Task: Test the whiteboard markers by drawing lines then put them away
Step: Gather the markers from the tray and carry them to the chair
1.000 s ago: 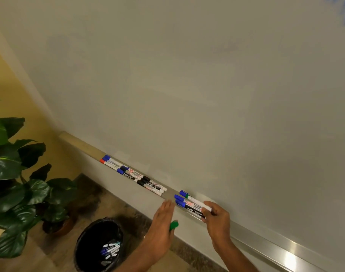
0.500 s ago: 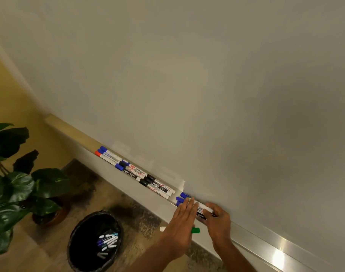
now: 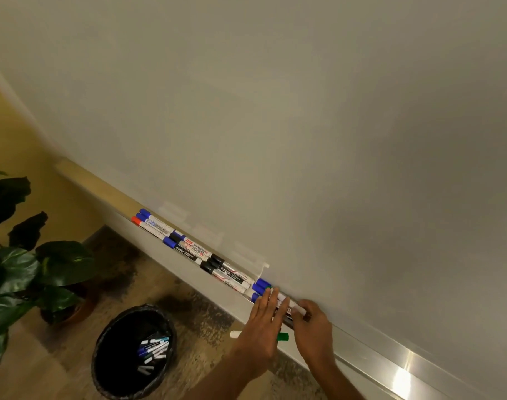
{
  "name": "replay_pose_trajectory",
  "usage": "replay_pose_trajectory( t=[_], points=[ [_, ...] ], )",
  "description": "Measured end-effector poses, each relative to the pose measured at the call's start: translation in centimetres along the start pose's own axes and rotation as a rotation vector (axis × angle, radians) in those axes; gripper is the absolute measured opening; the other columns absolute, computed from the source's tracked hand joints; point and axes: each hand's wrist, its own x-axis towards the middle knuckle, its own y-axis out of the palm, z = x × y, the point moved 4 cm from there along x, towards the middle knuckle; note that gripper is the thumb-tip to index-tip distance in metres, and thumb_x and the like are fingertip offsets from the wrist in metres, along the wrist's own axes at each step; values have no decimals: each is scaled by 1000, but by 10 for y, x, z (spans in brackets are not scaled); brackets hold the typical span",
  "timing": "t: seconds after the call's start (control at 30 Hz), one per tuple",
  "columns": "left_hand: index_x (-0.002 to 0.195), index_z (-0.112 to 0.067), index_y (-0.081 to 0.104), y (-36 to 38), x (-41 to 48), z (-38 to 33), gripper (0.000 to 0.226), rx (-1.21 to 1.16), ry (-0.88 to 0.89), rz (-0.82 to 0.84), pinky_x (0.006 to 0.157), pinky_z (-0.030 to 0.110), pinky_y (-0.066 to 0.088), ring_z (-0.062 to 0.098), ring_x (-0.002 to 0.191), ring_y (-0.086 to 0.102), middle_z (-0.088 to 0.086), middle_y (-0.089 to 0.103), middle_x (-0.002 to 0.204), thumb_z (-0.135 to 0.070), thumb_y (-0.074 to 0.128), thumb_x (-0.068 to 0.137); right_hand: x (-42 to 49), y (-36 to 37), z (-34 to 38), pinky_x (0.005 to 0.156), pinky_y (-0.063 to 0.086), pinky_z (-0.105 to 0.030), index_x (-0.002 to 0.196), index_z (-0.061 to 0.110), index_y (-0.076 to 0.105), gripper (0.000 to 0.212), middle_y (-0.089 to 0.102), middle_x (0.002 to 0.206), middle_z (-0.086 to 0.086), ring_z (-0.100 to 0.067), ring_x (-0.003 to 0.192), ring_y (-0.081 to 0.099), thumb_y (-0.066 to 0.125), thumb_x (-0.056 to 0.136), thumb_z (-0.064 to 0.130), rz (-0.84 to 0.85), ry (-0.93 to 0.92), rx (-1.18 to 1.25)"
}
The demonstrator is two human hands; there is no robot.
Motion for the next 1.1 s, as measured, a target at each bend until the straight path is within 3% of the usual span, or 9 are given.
replay_pose_trajectory(
  t=[0.1, 0.2, 0.27, 0.53, 0.7, 0.83, 0.93, 1.03, 1.1],
  points=[
    [158, -30, -19, 6, 3, 2, 83, 29, -34, 17, 126, 48, -14, 27, 147, -37, 1, -38, 161, -17, 45, 107, -2, -2, -6, 80, 56, -30, 115, 9, 65, 19, 67, 107, -7, -22, 91, 66, 53, 101, 15, -59, 50, -63],
    [159, -30, -19, 13, 5, 5, 82, 48, -61, 22, 124, 46, -18, 26, 147, -38, 0, -37, 161, -19, 45, 108, -4, -6, -11, 59, 47, -12, 98, 11, 64, 15, 65, 95, -8, -18, 80, 62, 50, 101, 6, -104, 96, -46],
    [159, -30, -20, 13, 5, 5, 84, 67, -55, 0, 122, 44, -23, 26, 146, -40, -1, -40, 159, -17, 45, 107, -3, -8, -14, 53, 38, -10, 85, 11, 62, 22, 62, 83, -8, -17, 74, 58, 50, 99, 0, -126, 120, -16],
    [159, -25, -21, 7, 7, 7, 82, 108, -59, 20, 123, 44, -20, 26, 145, -40, 1, -41, 158, -13, 43, 107, 3, 3, -22, 64, 49, -16, 93, 18, 68, 18, 69, 93, -5, -21, 85, 66, 58, 97, 5, -77, 135, 10],
    [151, -23, -30, 9, 8, 7, 85, 129, -91, 50, 125, 47, -15, 28, 148, -36, 4, -37, 162, -15, 43, 108, 3, 1, -21, 59, 44, -11, 92, 22, 67, 18, 69, 91, -2, -17, 84, 66, 60, 96, 7, -66, 138, 60],
    [145, -21, -32, 7, 7, 5, 86, 112, -82, 41, 127, 47, -8, 26, 149, -35, 3, -37, 161, -12, 43, 107, -2, -7, -18, 73, 57, -30, 90, 23, 66, 19, 67, 84, 3, -22, 85, 67, 60, 95, 5, -95, 127, 119],
    [154, -26, -18, 2, 2, -3, 82, -111, 1, -100, 128, 43, 1, 18, 154, -25, -4, -25, 167, -10, 45, 106, -12, -22, -14, 75, 59, -33, 86, 27, 66, 23, 66, 84, 13, -12, 80, 65, 60, 96, 7, -126, 84, 176],
    [159, -34, 22, -11, -9, -21, 65, -672, -20, -348, 123, 37, 31, 21, 156, 20, -12, 23, 167, -16, 53, 105, -30, -29, -15, 85, 59, -34, 99, 27, 71, 17, 71, 94, 16, -8, 88, 67, 62, 96, 13, -2, -8, 200],
    [149, -35, 43, -19, -12, -36, 48, -1075, -154, -428, 106, 18, 47, 21, 144, 45, -14, 46, 154, -27, 51, 102, -47, -32, -10, 83, 57, -24, 99, 32, 71, 22, 72, 94, 20, -2, 90, 67, 62, 97, 13, 132, -92, 184]
  ],
)
